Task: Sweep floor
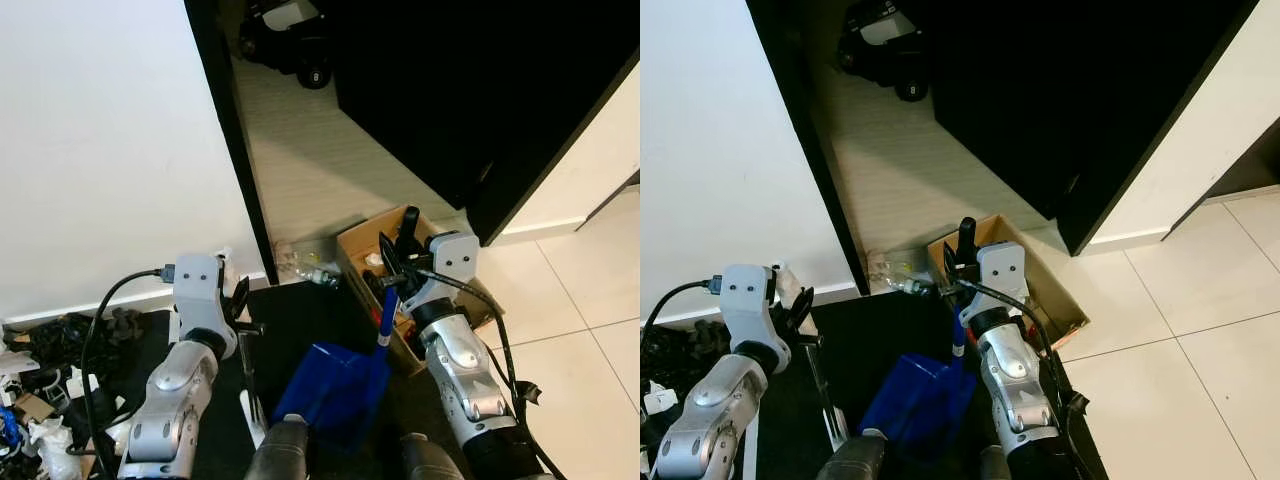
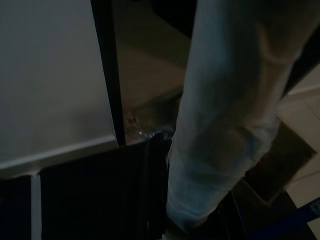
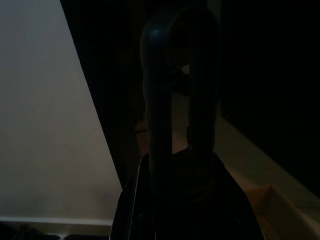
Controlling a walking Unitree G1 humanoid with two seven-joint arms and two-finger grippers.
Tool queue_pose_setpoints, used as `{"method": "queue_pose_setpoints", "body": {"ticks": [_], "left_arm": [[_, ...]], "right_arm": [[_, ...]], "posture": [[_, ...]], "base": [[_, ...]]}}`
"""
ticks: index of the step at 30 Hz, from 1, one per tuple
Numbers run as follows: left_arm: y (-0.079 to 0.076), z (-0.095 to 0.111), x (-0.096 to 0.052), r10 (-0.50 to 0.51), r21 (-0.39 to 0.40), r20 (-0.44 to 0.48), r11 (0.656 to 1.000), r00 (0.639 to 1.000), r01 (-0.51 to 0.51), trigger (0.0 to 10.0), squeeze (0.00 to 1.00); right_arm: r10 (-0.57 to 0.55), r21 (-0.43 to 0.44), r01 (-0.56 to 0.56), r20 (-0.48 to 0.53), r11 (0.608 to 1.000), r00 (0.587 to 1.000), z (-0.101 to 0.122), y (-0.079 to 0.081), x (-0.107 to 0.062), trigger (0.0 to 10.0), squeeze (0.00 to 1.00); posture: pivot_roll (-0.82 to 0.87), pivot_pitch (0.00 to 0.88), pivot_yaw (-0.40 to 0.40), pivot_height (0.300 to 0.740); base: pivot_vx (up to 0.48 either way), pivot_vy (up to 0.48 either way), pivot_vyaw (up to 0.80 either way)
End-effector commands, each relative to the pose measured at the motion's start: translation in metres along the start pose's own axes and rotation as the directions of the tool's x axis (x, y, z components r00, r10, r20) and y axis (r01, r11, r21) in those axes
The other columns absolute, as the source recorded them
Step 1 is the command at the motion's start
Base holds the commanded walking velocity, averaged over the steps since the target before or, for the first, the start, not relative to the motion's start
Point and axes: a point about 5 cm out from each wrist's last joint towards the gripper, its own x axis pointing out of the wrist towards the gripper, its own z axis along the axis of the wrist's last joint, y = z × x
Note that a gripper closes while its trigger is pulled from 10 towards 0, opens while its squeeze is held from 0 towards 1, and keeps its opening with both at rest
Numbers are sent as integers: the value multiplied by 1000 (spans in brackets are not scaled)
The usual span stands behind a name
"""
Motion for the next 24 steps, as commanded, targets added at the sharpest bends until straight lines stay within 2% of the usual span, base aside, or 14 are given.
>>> {"method": "queue_pose_setpoints", "body": {"ticks": [1,18,24], "left_arm": [[-7,-2,3,-19,-25,5,999,1000,19,10000,0],[-6,3,9,-5,5,24,1000,1000,5,10000,0],[1,5,10,16,26,26,1000,1000,-17,10000,0]], "right_arm": [[-15,78,13,23,997,1000,4,2,4,10000,0],[0,88,-2,21,996,1000,3,5,6,10000,0],[13,87,-14,15,996,1000,2,6,7,10000,0]], "posture": [[210,155,20,740],[214,153,17,740],[221,152,10,740]], "base": [[0,0,0],[0,0,0],[0,0,0]]}}
